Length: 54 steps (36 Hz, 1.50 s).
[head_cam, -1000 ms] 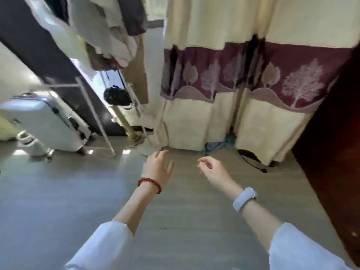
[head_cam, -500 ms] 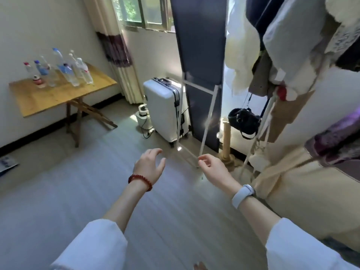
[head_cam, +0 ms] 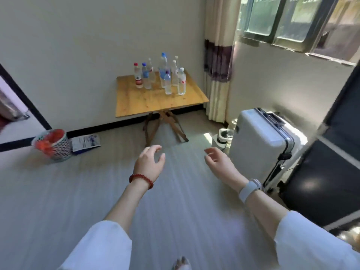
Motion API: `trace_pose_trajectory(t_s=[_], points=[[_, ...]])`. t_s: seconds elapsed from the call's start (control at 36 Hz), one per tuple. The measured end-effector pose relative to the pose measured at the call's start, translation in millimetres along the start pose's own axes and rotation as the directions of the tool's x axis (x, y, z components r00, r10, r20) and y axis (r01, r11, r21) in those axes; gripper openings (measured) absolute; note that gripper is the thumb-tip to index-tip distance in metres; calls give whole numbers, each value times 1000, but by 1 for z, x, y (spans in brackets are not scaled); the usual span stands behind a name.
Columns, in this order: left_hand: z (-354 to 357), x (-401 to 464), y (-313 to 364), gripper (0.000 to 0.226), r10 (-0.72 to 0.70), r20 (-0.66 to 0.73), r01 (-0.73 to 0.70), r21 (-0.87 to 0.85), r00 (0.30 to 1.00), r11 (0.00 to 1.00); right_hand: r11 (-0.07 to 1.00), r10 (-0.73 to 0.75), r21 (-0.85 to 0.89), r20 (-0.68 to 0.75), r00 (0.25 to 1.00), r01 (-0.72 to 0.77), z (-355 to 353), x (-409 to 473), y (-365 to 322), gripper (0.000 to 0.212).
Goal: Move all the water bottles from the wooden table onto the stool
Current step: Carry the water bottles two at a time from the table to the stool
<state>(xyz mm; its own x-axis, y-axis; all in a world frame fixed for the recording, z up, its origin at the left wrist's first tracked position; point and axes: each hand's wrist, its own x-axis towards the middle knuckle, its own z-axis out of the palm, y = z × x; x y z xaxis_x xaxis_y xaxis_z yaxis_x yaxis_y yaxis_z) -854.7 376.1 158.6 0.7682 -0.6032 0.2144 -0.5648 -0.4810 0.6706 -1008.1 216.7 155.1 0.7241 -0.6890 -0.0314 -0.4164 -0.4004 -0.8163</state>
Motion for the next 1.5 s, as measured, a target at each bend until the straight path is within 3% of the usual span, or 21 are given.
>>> trace_pose_trajectory(t_s=[0.22,0.5,0.69,0.86,0.97,1.17,1.28,1.42,1.5], points=[[2,195,-39,25,-36,-22,35,-50,999,998,1000,4,18,14,1000,-4,25,198,-51,30],[67,423,-93,25,-64,9,64,-94,998,993,998,53,35,-24,998,-52,47,446,-35,34],[113,590,-116,29,-93,95,96,-25,991,995,985,153,84,-44,987,-149,61,630,-23,44],[141,694,-140,29,-133,89,138,-49,987,989,965,250,83,-23,968,-247,76,757,-16,68],[161,753,-158,28,-158,92,164,-52,983,985,947,306,124,-56,950,-297,89,829,-1,81],[189,861,-170,31,-84,77,93,-119,994,989,918,372,187,-95,923,-350,108,929,22,97],[205,908,-161,29,3,53,6,-172,999,985,921,330,228,-28,944,-315,113,963,27,63],[238,954,-124,31,101,139,-66,-236,985,970,882,391,305,-52,919,-358,105,979,36,67],[271,972,-104,47,74,242,-9,-256,967,967,855,422,370,-90,902,-363,92,987,45,59]])
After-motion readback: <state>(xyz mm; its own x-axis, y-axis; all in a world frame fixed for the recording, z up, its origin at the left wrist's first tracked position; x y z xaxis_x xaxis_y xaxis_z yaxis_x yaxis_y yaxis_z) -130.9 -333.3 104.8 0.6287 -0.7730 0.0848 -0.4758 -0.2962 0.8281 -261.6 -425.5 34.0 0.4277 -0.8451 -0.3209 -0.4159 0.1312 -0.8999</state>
